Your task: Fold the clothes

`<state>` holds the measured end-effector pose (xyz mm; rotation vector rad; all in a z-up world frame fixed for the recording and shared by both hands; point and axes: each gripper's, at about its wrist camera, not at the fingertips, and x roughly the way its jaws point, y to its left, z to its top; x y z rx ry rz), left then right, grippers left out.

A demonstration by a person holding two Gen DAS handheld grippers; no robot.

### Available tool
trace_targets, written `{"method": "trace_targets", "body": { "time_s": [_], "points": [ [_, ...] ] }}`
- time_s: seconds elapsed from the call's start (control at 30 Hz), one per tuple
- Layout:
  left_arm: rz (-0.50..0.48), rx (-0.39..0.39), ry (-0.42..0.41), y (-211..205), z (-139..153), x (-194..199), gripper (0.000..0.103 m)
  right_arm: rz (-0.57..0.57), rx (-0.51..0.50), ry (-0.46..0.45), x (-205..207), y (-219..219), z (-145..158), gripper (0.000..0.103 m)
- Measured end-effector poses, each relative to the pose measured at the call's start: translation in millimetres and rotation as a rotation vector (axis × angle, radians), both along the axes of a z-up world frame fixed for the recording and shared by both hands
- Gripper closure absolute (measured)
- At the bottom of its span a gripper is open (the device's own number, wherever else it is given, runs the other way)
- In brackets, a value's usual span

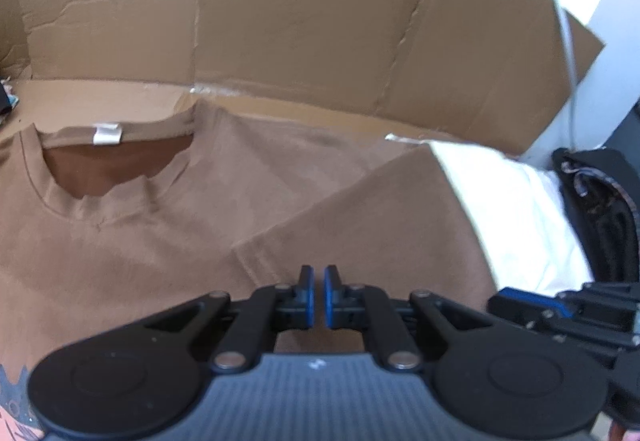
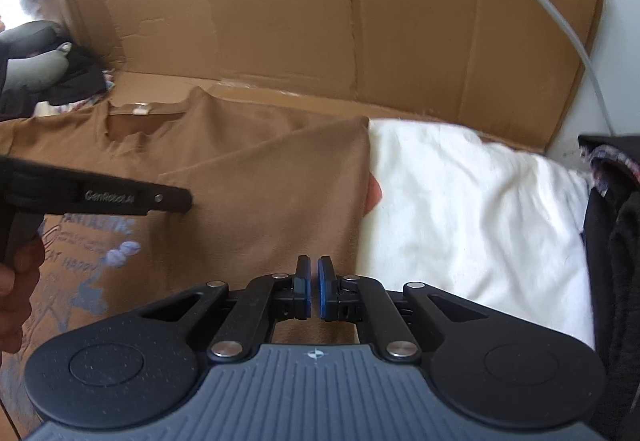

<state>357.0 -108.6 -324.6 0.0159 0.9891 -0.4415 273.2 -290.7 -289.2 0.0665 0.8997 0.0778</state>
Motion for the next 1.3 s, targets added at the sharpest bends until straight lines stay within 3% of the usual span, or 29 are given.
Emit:
{"method": "trace_targets", "body": {
  "time_s": [0.17, 0.5, 0.73, 0.87, 0.93, 1.03, 1.2, 1.3],
  "points": [
    [0.005, 0.018, -0.015, 2.1, -10.9, 4.8, 0.100, -0.017, 0.004, 0.036, 2.7, -2.9, -18.8, 0.095],
    [0.048, -0.002, -0.013, 12.2, -4.9, 5.2, 0.099, -0.023, 0.016, 0.034, -18.1, -5.2, -18.5, 0.094],
    [0.055, -0.023, 0.013, 24.5, 0.7, -5.4, 0.081, -0.020, 0.013, 0.046, -37.3, -4.5, -18.0, 0.089],
    [0.074, -0.038, 0.023, 32.1, 8.6, -12.9, 0.077, -0.029, 0.020, 0.065, -45.5, -5.6, -14.5, 0.087],
    [0.081, -0.044, 0.029, 37.2, 15.7, -16.4, 0.070, -0.045, 0.027, 0.073, -49.8, -7.0, -10.2, 0.086],
    [0.074, -0.032, 0.013, 46.1, 32.4, -21.6, 0.061, -0.049, 0.023, 0.070, -58.2, -6.2, 3.1, 0.077],
    [0.063, -0.012, -0.007, 69.9, 71.0, -29.8, 0.054, -0.034, 0.010, 0.047, -71.3, -3.5, 36.8, 0.073],
    [0.063, 0.004, -0.026, 85.0, 96.0, -37.4, 0.040, -0.017, 0.021, 0.040, -76.7, -3.3, 60.8, 0.066]
  ]
}}
